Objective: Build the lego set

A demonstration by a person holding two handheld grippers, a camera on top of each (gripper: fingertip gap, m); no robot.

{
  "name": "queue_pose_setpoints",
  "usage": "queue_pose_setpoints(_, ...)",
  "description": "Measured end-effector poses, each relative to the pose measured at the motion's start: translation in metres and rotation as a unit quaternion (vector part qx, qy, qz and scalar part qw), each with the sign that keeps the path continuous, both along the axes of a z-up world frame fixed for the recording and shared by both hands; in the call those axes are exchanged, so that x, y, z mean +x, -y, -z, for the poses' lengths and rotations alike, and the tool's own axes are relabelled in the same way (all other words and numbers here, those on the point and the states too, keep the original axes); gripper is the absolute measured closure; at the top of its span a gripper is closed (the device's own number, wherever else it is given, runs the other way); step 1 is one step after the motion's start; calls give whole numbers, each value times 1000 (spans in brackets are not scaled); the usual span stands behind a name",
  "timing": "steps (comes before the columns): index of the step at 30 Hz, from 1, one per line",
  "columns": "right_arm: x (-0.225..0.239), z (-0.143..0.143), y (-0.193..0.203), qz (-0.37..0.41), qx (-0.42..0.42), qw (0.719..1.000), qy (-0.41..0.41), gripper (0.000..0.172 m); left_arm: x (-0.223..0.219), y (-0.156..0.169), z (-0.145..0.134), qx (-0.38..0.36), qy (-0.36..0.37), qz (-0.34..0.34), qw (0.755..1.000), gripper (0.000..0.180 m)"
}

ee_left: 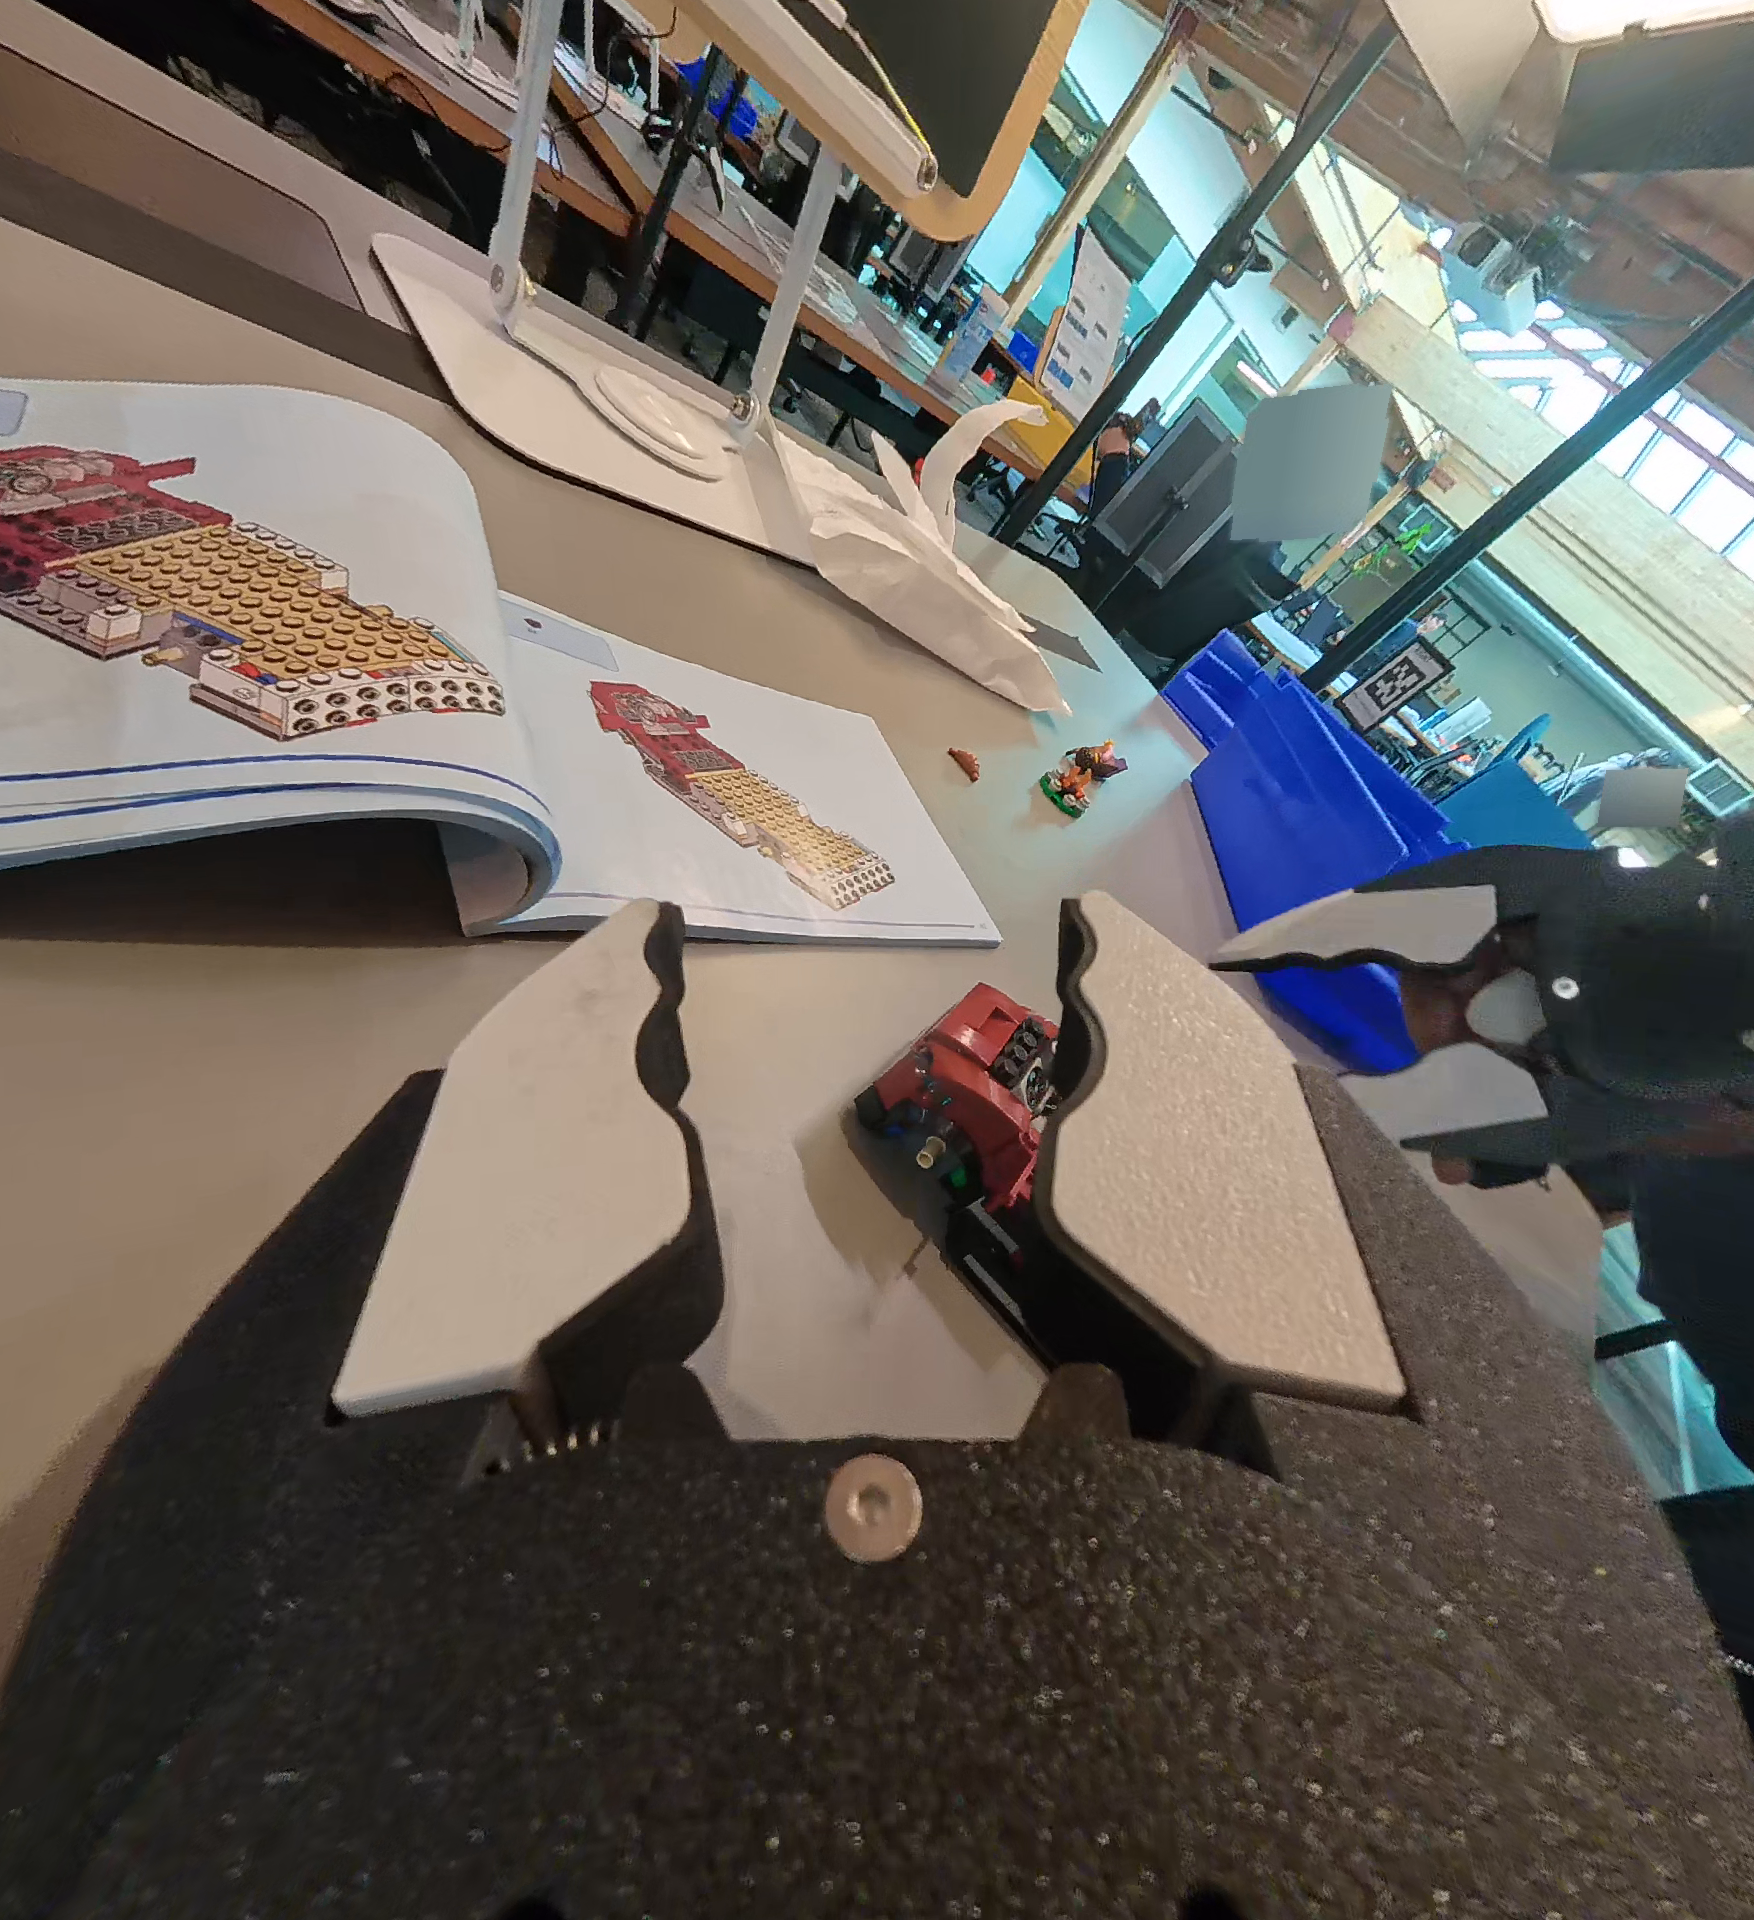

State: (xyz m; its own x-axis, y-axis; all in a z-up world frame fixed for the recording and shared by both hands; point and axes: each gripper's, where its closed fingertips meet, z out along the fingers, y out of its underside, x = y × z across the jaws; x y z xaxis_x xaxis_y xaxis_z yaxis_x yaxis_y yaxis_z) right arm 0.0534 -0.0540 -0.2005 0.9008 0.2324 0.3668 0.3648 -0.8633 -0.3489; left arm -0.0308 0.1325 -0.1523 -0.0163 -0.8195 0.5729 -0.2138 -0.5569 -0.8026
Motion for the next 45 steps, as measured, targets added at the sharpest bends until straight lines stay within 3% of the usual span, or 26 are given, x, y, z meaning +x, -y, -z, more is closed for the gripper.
queue_pose_setpoints(4,8,10,-12,85,124,981,-125,123,3,7,2,22,-9,12,1000,111)
queue_pose_setpoints(7,14,19,-15,121,158,966,-167,123,5,10,3,27,-12,23,999,110)
queue_pose_setpoints(23,14,27,-17,117,171,961,-181,128,9,15,5,23,-17,41,999,112)
queue_pose_setpoints(45,-14,28,-2,46,153,966,-204,126,12,8,9,10,-30,24,999,117)
